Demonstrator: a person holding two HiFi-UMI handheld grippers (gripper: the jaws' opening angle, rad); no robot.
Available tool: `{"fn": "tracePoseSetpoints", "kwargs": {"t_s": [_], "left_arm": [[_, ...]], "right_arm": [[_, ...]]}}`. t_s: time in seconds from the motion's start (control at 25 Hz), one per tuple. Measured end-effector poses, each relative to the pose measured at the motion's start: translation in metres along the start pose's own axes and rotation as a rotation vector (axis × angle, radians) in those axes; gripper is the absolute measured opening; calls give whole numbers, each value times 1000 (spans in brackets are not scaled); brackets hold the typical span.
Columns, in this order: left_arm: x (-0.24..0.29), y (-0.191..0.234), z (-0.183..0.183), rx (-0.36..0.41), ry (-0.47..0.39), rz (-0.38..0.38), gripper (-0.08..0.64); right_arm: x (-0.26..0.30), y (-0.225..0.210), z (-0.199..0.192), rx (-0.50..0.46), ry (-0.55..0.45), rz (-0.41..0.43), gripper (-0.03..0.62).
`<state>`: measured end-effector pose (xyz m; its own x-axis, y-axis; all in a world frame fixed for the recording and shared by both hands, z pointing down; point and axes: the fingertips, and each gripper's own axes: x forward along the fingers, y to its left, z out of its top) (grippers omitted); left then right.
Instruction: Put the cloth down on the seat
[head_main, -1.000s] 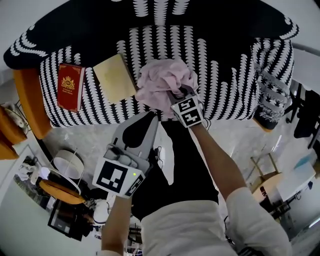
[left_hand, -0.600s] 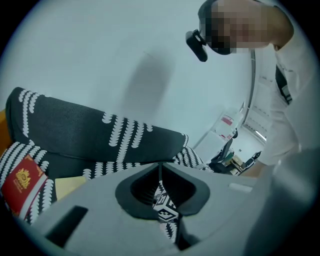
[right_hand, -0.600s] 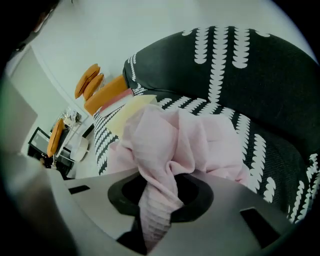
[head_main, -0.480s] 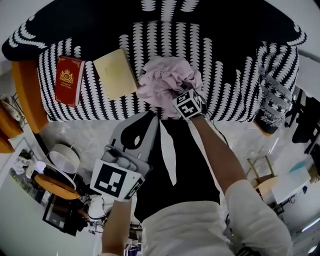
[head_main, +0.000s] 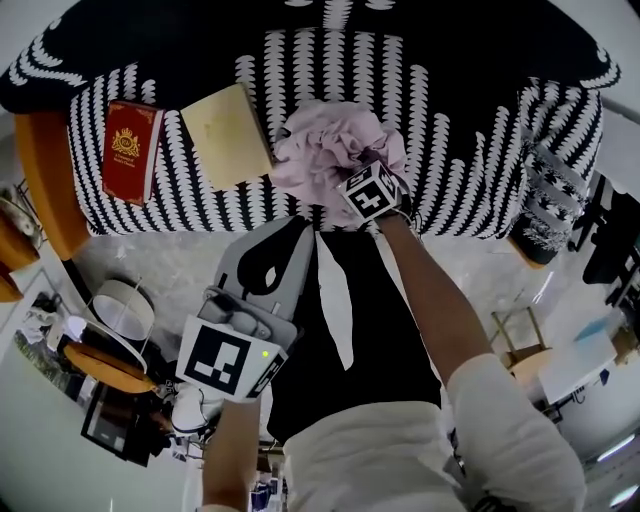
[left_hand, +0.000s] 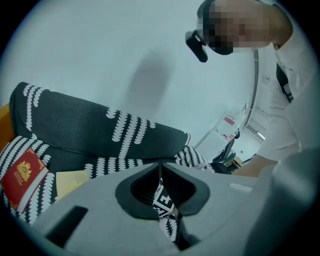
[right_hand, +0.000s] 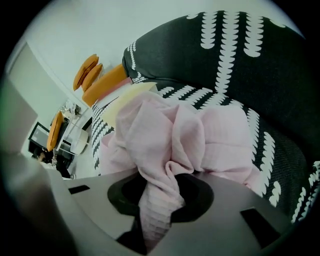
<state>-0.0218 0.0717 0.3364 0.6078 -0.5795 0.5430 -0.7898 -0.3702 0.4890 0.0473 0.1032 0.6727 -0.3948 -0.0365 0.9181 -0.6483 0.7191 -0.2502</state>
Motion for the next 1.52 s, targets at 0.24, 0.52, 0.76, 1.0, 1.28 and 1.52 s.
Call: {"fn": "tracePoseSetpoints", "kwargs": {"t_s": [0.24,0.52,0.76,1.0,1.28,1.52], "left_arm": [[-11,-5,2,0,-5,7,29],[-16,-26,12,8,-15,36,29],[-34,-29,13,10,-22,39,29],[-43,-47,18,23,-29,-14,29],[-82,-72,31,84,-52,-63,29],[-150,-77,33,136,-89,-68,29]], "right_arm": [[-13,6,3,33,-76,1,114],[-35,4,-1,100,-105,31,244],[-45,5,0,161,-104,5,262],[-74,2,4,200,-127,-37,264],[-118,21,-4,231,-125,-89,264],[-166,67,-1,170,-144,-134,262]]}}
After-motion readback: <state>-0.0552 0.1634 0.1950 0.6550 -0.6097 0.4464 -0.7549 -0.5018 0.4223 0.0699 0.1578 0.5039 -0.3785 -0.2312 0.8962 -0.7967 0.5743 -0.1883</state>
